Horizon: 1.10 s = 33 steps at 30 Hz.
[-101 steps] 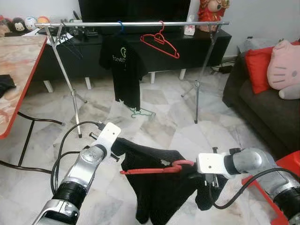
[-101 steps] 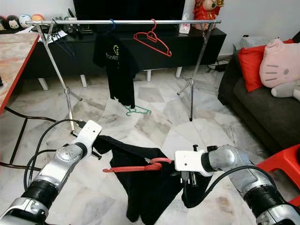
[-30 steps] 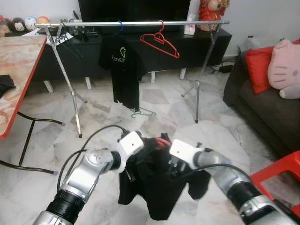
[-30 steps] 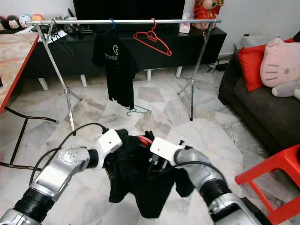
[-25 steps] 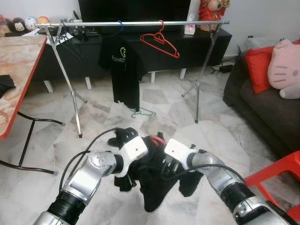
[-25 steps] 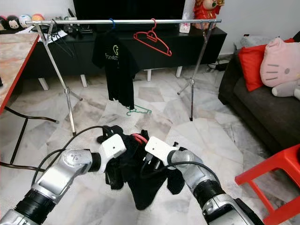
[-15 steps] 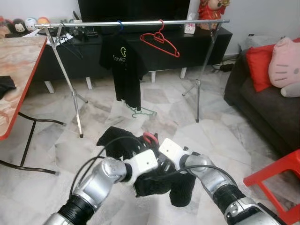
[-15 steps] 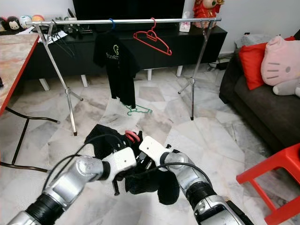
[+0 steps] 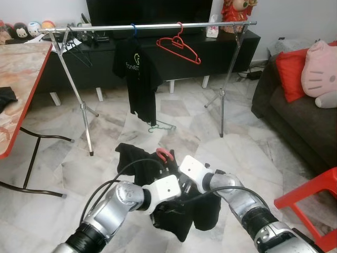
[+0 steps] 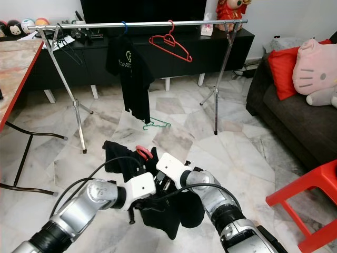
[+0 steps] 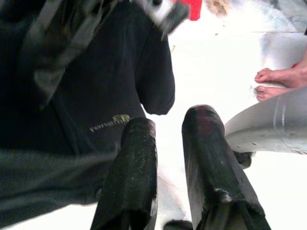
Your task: Hang hanger
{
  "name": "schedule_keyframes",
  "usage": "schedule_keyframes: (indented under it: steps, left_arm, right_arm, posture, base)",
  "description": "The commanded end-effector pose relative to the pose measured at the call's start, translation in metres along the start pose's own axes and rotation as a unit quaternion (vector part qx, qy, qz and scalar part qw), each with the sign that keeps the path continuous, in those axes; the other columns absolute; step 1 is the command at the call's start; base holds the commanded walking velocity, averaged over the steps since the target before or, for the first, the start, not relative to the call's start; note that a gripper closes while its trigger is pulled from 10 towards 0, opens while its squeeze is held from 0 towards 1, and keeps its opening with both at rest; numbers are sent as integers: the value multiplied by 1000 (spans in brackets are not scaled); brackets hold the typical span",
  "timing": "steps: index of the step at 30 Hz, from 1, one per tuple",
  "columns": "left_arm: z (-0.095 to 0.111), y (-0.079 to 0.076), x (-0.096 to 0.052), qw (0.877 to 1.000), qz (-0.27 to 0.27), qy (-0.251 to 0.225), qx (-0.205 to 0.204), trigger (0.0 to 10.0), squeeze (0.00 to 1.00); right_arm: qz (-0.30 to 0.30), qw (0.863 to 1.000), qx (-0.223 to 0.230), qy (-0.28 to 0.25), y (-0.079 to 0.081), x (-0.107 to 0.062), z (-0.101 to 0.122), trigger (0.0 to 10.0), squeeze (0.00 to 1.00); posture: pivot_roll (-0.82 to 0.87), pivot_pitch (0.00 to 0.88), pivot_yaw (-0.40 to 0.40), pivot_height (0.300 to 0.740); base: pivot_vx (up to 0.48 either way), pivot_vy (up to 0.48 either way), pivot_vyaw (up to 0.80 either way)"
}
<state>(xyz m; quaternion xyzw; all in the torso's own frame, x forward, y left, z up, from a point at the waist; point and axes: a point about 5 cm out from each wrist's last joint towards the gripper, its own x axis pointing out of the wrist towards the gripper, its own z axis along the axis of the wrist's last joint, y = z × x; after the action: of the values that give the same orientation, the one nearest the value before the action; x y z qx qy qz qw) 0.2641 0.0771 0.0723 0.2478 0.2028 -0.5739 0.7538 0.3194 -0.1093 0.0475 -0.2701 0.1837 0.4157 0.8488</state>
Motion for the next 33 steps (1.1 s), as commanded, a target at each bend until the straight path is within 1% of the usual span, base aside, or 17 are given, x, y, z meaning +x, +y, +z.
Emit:
schedule_keyframes:
  steps: [1, 2, 3, 4, 6, 8, 9, 10, 11, 13, 17, 19, 23, 24, 25, 28, 33]
  left_arm:
    - [5, 5, -12, 1000, 10, -21, -6, 10000, 1000]
    - [4, 7, -17, 1000, 17, -24, -11, 10000, 1000]
    - [4, 7, -17, 1000, 17, -24, -11, 10000, 1000]
    - [1, 9, -28, 999, 22, -34, -22, 10000, 1000]
    - [0, 9, -38, 998, 22, -47, -34, 10000, 1000]
    - [1, 12, -54, 996, 25, -73, -53, 10000, 1000]
    - [1, 12, -57, 995, 26, -79, -57, 10000, 1000]
    - [-1, 15, -70, 993, 27, -92, -65, 10000, 1000]
    - [-2, 18, -80, 992, 38, -97, -68, 10000, 1000]
    - [-3, 22, -88, 991, 53, -101, -69, 10000, 1000]
    - [-2, 24, -98, 991, 57, -102, -69, 10000, 1000]
    - [-4, 21, -95, 992, 44, -95, -69, 10000, 1000]
    - [-9, 16, -82, 996, 24, -70, -58, 10000, 1000]
    - [-10, 14, -79, 996, 17, -60, -56, 10000, 294]
    - [-11, 13, -77, 997, 10, -55, -55, 10000, 0]
    - [-14, 12, -73, 998, 0, -37, -43, 10000, 0]
    - [-17, 12, -65, 998, -5, -35, -50, 10000, 0]
  right_arm:
    - [6, 999, -20, -24, -8, -4, 6, 0, 0]
    - [10, 999, -25, -24, -9, -6, 4, 0, 0]
    - [10, 999, -25, -24, -9, -6, 4, 0, 0]
    - [15, 999, -32, -21, -12, -10, 0, 0, 0]
    - [17, 999, -38, -18, -14, -13, -3, 0, 0]
    - [23, 999, -47, -14, -15, -17, -8, 0, 0]
    - [28, 998, -50, -14, -15, -18, -9, 0, 0]
    - [60, 996, -68, -20, -10, -21, -13, 0, 0]
    - [90, 993, -69, -25, -7, -24, -15, 0, 0]
    - [107, 992, -68, -28, -6, -26, -16, 0, 0]
    - [142, 986, -85, -22, -5, -31, -20, 0, 0]
    - [156, 983, -90, -29, -4, -32, -20, 0, 0]
    - [188, 976, -101, -37, 0, -34, -19, 0, 0]
    - [191, 975, -105, -36, -1, -34, -19, 0, 0]
    - [190, 975, -105, -37, -1, -34, -19, 0, 0]
    - [201, 973, -108, -40, 2, -34, -18, 0, 0]
    - [216, 968, -109, -59, 4, -35, -14, 0, 0]
  posture:
    - [-42, 0, -54, 740]
    - [-40, 0, -56, 740]
    - [-40, 0, -56, 740]
    - [-36, 0, -59, 740]
    - [-36, 0, -60, 740]
    - [-29, 0, -63, 740]
    - [-29, 0, -63, 740]
    - [-24, 0, -66, 740]
    - [-20, 0, -67, 740]
    - [-18, 0, -69, 740]
    - [-13, 0, -73, 740]
    - [-13, 0, -73, 740]
    - [-17, 0, -78, 740]
    - [-17, 0, -79, 740]
    - [-16, 0, -82, 740]
    - [-17, 0, -82, 740]
    - [-21, 0, -82, 740]
  base:
    - [0, 0, 0]
    - [0, 0, 0]
    - [0, 0, 0]
    - [0, 0, 0]
    - [0, 0, 0]
    - [0, 0, 0]
    - [0, 0, 0]
    - [0, 0, 0]
    - [0, 0, 0]
    - [0, 0, 0]
    - [0, 0, 0]
    - [0, 0, 0]
    - [0, 0, 0]
    - [0, 0, 0]
    - [0, 0, 0]
    - [0, 0, 0]
    - [0, 0, 0]
